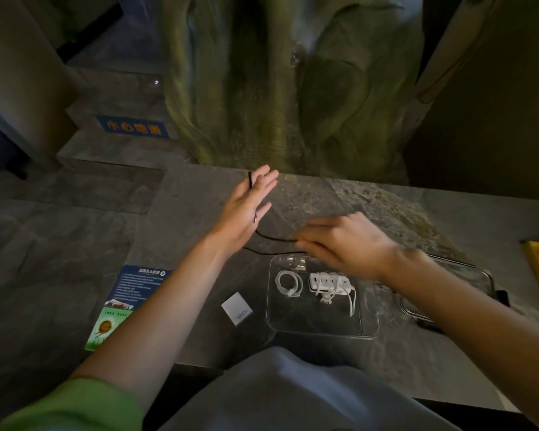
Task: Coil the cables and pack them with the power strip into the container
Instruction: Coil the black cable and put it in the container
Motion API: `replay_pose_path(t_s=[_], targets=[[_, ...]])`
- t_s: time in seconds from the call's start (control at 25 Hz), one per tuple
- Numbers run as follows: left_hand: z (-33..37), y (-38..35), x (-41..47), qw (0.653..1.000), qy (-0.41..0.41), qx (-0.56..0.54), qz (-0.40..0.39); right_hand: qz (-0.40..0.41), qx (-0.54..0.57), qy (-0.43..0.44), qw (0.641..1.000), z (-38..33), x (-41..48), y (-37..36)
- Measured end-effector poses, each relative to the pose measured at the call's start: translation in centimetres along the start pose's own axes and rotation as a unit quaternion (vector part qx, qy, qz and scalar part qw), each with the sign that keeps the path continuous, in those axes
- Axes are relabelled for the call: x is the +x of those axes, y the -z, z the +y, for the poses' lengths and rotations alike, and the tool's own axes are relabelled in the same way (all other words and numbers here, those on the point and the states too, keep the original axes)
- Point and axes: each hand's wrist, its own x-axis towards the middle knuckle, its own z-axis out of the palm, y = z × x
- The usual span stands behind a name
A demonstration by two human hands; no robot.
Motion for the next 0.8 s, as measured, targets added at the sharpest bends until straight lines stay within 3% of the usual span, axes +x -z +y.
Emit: replay_pose_path(t_s=[0.16,0.4,0.64,0.72,0.8], targets=[[0.6,-0.9,-1.4,0.992,0.03,0.06,-0.103,0.093,0.004,-0.02,0.995,1.6,0.6,3.3],[3.3,-4.2,-4.5,0.963,0.089,-0.051,-0.249,0.175,0.116,-0.105,0.972,3.4,2.5,4.7],[3.4,-5.7,-3.7,0.967,-0.013,-0.17,-0.191,0.134,0.251,-0.188,0.94,1.8,2.9,1.1],[3.3,-5.3,-3.1,0.952,-0.044,-0.253,-0.17,0.049,0.293,-0.22,0.929,0.7,2.6,-0.3],[3.6,-4.6,-2.3,0.934,-0.068,-0.32,-0.142,-0.034,0.385,-0.232,0.893,-0.1,2.0,-1.7]])
